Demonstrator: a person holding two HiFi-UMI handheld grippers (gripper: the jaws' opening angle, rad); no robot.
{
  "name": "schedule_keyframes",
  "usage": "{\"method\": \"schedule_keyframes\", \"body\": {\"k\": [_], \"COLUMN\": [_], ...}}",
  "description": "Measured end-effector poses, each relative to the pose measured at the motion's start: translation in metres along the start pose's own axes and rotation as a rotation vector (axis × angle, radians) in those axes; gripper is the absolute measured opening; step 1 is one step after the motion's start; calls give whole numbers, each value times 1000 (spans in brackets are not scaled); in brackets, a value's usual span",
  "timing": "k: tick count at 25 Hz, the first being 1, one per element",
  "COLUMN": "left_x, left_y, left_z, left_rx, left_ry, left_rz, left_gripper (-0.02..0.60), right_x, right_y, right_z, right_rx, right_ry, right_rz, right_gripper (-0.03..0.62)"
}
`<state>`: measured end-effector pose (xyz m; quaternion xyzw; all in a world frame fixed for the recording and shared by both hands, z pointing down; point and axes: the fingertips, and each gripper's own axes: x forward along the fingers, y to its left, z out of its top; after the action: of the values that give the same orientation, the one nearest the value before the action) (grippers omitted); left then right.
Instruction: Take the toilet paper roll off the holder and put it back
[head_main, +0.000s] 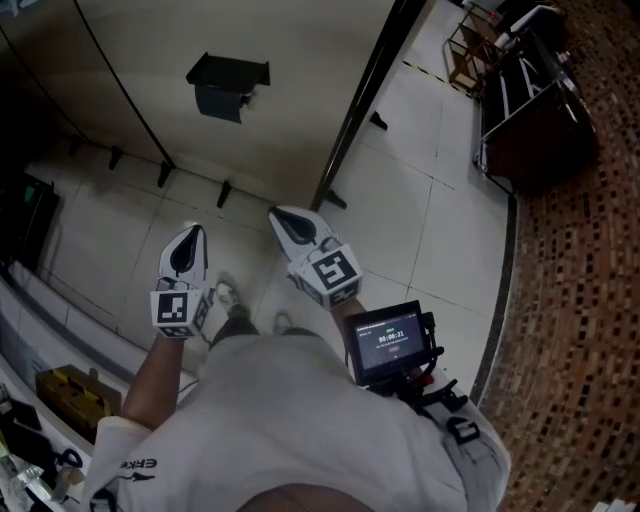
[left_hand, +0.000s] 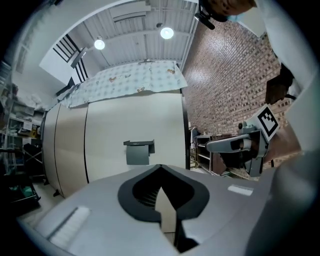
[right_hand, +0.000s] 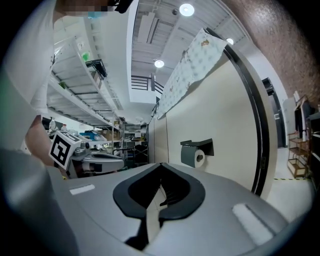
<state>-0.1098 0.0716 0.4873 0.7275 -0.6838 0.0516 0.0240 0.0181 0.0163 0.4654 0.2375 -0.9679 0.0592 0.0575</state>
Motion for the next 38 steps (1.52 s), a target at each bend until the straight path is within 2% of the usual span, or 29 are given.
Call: {"method": "schedule_keyframes", "body": {"k": [8, 19, 24, 29, 34, 38], "left_x": [-28, -55, -71, -70, -77, -84], "left_y": [-17, 1, 5, 6, 9, 13], "left_z": [2, 4, -4, 1, -3, -4], "left_rx": [10, 15, -7, -19, -30, -36], "left_ry": [-1, -19, -22, -14, 10, 10], "left_rz": [-14, -54, -80, -90, -101, -106], "left_gripper": [2, 2, 2, 2, 2, 2], "right_x": [-17, 0, 8, 4, 5, 5], "right_y": [37, 89, 111, 99, 106, 115], "right_z": [-7, -5, -12, -24, -26, -26], "right_rx": [-27, -9, 33, 40, 73, 65], "right_ry": [8, 42, 16, 26, 44, 20], "right_rz": [39, 43, -4, -61, -77, -76], "right_gripper": [12, 9, 9, 9, 9, 9]}}
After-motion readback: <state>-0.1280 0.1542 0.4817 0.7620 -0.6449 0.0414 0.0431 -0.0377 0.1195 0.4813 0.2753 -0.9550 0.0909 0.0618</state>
